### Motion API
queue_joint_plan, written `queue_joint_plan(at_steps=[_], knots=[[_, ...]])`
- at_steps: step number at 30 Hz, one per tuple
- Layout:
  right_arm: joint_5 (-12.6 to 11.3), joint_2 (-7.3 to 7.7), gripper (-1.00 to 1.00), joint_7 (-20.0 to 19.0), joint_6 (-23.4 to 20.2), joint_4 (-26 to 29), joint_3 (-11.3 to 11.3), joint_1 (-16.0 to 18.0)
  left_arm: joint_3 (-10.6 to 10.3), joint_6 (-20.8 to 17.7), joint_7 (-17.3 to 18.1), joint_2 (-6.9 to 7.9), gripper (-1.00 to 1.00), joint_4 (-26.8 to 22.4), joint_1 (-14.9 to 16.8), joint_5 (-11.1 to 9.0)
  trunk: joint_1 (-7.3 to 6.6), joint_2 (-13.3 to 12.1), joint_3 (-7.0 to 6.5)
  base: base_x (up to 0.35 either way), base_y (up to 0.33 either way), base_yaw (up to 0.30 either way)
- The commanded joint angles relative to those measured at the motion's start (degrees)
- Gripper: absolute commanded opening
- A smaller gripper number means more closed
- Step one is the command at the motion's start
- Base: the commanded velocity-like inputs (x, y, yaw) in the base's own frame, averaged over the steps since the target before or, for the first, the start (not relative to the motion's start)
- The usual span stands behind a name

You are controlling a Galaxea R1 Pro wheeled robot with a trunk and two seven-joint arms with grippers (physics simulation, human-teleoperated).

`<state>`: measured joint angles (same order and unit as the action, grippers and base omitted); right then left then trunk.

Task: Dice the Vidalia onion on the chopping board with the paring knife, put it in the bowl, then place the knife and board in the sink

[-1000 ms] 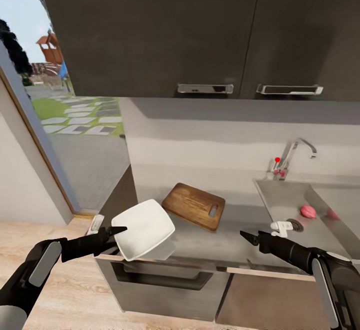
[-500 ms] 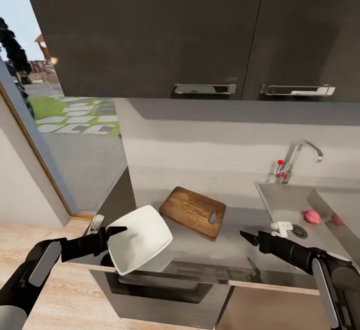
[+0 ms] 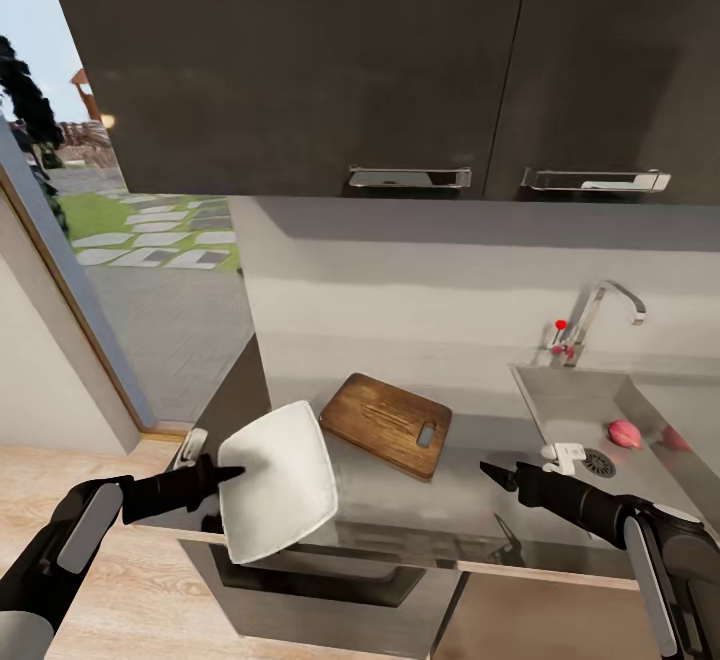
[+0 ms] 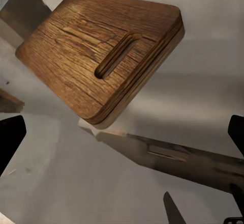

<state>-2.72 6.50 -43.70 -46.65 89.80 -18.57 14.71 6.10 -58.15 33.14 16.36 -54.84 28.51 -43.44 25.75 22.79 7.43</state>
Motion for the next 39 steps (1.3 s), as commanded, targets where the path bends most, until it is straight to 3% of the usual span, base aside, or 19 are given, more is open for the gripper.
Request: queue_joint_plan(at_steps=[1, 14, 20, 21, 25, 31, 39], knots=[[-0.27, 0.00, 1.00, -0.06, -0.46, 0.03, -0.06, 0.06, 0.08, 0.16, 0.37, -0.01, -1.00, 0.01, 0.06, 0.07, 0.03, 0.13, 0.12, 0.000, 0.000, 0.000], [-0.32, 0.06, 1.00, -0.07, -0.46, 0.04, -0.06, 0.06, 0.05, 1.27, 0.49, 0.12, -1.00, -0.22, 0.06, -0.14, 0.03, 0.13, 0.11, 0.000, 0.000, 0.000], [-0.35, 0.22, 1.00, -0.07, -0.60, 0.06, -0.06, 0.06, -0.20, -0.09, 0.58, 0.58, -1.00, -1.75, 0.06, -0.71, 0.03, 0.13, -0.39, 0.000, 0.000, 0.000], [-0.36, 0.39, 1.00, -0.07, -0.89, 0.11, -0.07, 0.06, -4.62, -1.85, 0.29, 2.04, -1.00, -10.40, 3.45, -2.44, 0.03, 0.13, -0.48, 0.000, 0.000, 0.000], [-0.36, 0.66, 1.00, -0.13, -2.82, 0.11, -0.11, 0.06, -5.00, -1.85, 0.60, 1.97, -1.00, -11.30, 4.64, -2.36, 0.03, 0.13, -0.84, 0.000, 0.000, 0.000], [-0.36, 1.59, 1.00, -0.09, -3.90, 0.12, -1.21, 0.06, -7.71, -1.85, 0.69, 1.67, -1.00, -15.04, 5.58, -2.84, 0.03, 0.13, -1.38, 0.000, 0.000, 0.000], [-0.46, 2.10, 1.00, -0.03, -4.30, 0.12, -1.69, 0.06, -9.36, -1.85, 0.47, 1.53, -1.00, -22.25, 5.93, -4.89, 0.03, 0.13, -2.02, 0.000, 0.000, 0.000]])
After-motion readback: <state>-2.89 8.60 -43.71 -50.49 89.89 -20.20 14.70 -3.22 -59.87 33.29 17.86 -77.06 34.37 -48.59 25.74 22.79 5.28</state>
